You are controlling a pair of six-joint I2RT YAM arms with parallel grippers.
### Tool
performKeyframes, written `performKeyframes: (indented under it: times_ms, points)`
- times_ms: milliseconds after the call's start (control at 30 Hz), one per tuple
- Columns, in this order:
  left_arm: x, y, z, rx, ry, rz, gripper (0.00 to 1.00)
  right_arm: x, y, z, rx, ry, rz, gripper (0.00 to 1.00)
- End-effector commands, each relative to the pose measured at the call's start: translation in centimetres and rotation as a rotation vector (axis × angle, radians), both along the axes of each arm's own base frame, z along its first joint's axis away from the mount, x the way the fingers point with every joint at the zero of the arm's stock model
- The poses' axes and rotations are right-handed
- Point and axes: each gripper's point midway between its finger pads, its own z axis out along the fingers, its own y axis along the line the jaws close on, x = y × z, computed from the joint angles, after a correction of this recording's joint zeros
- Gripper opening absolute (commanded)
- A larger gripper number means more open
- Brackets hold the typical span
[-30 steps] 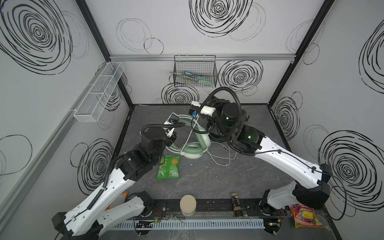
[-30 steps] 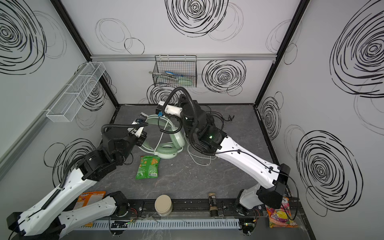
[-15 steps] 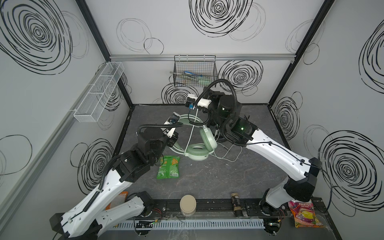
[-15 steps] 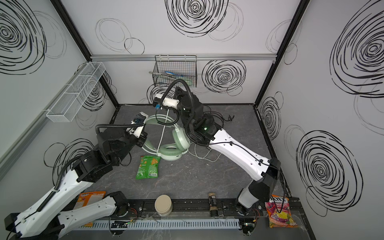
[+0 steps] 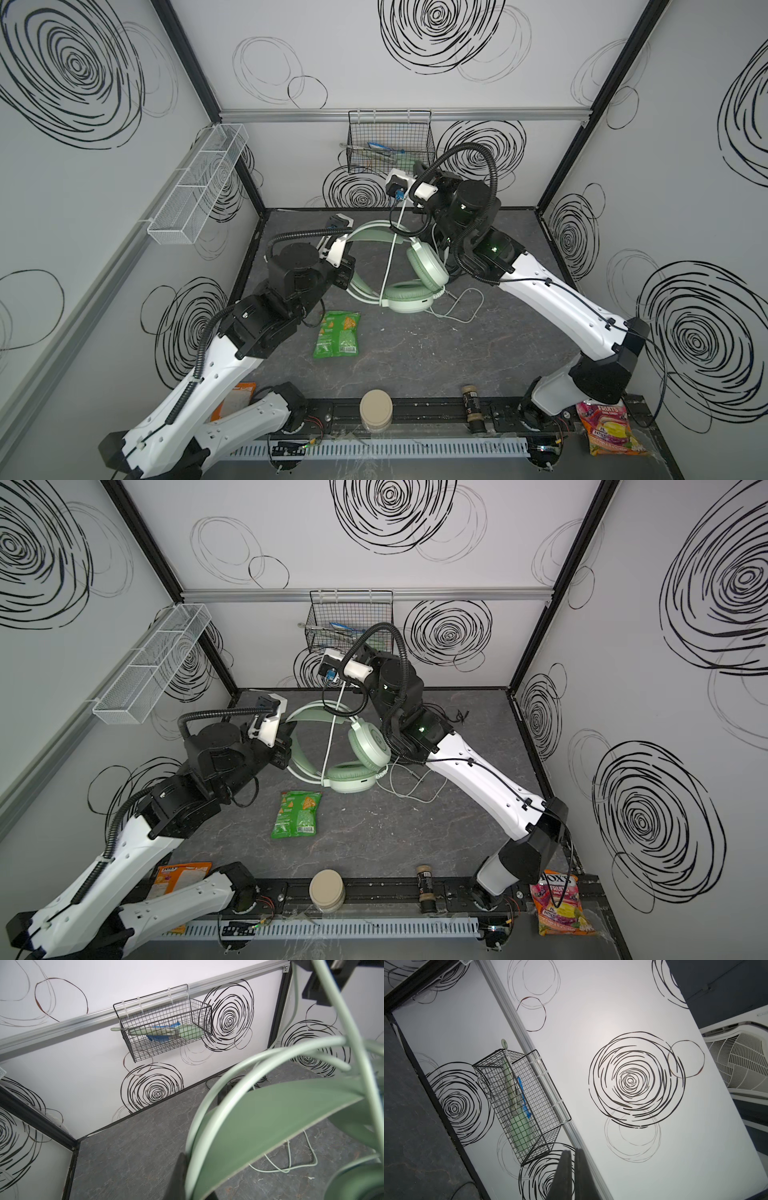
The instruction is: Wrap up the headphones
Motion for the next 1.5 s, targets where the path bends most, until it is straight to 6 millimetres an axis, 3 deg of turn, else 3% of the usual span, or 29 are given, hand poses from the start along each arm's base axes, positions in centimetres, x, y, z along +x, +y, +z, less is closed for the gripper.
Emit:
performKeyframes:
  times_ms: [0, 500, 933, 1233, 1467]
  points:
    - [-1.5, -1.2, 0.7, -0.047, 0.021, -0.106, 0.0, -0.8, -6.4, 6.2, 0.277, -0.091, -0.082, 0.04]
    - [-3.2, -4.2, 4.4, -0.281, 0.019, -0.325, 0.0, -2.1, -9.0, 4.0, 0.406, 0.008, 0.088, 0.19]
    - [-3.2, -4.3, 10.2, -0.443, -0.032, -0.379, 0.0, 2.3, -14.3, -1.2, 0.68, 0.176, 0.137, 0.19]
    - [-2.9, -3.8, 12.4, -0.568, -0.045, -0.405, 0.0, 4.4, -11.9, -6.5, 0.776, 0.343, 0.232, 0.14]
    - [-1.5, -2.6, 14.6, -0.655, -0.074, -0.371, 0.0, 4.7, -10.3, -11.1, 0.835, 0.486, 0.283, 0.1]
